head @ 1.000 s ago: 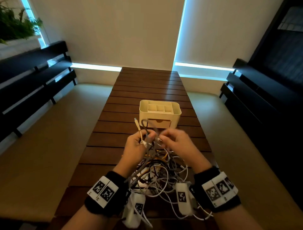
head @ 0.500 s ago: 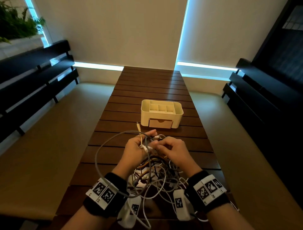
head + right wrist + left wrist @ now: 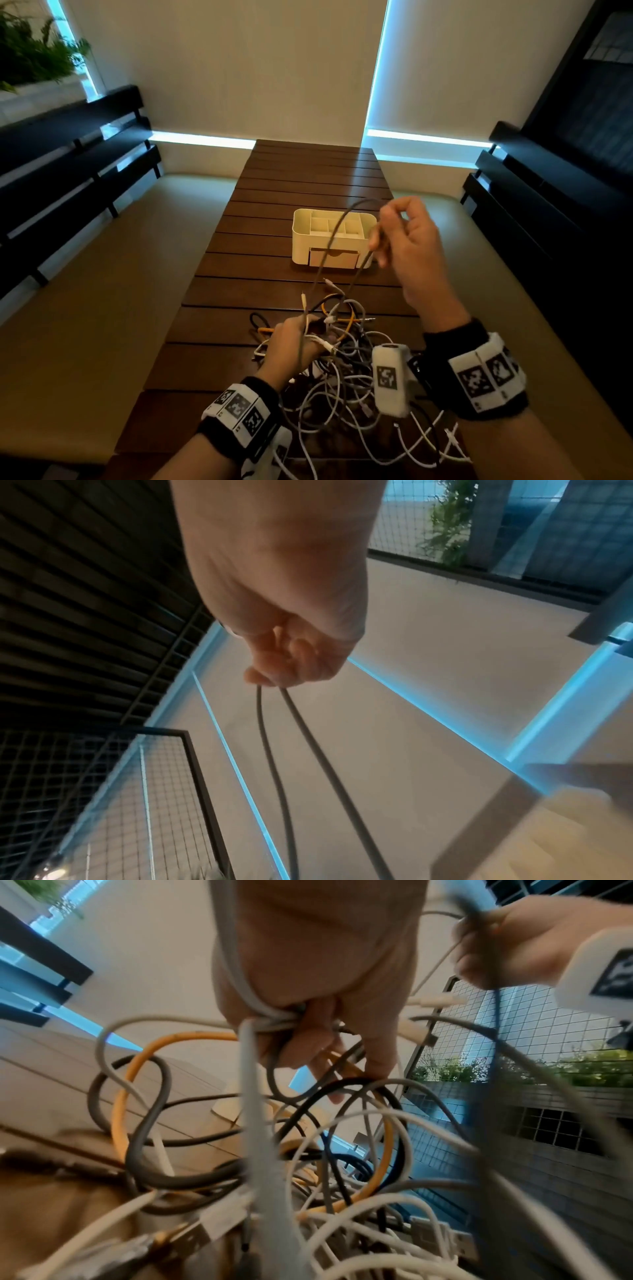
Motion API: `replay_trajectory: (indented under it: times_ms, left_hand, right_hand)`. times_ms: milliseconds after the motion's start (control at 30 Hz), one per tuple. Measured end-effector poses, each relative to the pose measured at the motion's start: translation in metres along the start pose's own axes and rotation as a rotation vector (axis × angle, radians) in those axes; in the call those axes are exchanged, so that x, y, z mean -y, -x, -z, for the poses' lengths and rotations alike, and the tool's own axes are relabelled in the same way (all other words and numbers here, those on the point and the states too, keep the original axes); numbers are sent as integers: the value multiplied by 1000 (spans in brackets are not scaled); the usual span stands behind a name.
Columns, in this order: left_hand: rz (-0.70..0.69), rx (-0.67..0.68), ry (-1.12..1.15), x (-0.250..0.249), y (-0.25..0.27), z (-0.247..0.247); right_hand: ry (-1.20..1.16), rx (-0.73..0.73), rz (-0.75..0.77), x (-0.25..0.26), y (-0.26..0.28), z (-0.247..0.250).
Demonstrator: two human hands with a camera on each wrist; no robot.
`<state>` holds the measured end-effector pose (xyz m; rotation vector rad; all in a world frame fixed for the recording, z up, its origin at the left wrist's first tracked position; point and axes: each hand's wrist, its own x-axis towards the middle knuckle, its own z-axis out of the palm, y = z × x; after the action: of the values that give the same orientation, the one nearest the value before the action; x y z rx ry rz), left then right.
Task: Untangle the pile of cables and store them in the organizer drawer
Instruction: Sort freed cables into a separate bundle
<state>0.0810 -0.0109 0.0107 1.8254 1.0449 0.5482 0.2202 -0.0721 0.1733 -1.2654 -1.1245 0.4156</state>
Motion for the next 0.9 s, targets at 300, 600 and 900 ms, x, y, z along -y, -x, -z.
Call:
replay_trajectory:
  times_ms: [300,600,900]
  left_hand:
    - [83,-79,182,9,8,28]
    - [43,-265,587,-22,19,90]
    - [-83,-56,991,-63,49,92]
  right_hand:
    - [251,-159,116,55,3,46]
    - [1065,684,-577,-43,58,76]
    - [865,579,-500,-47,69,38]
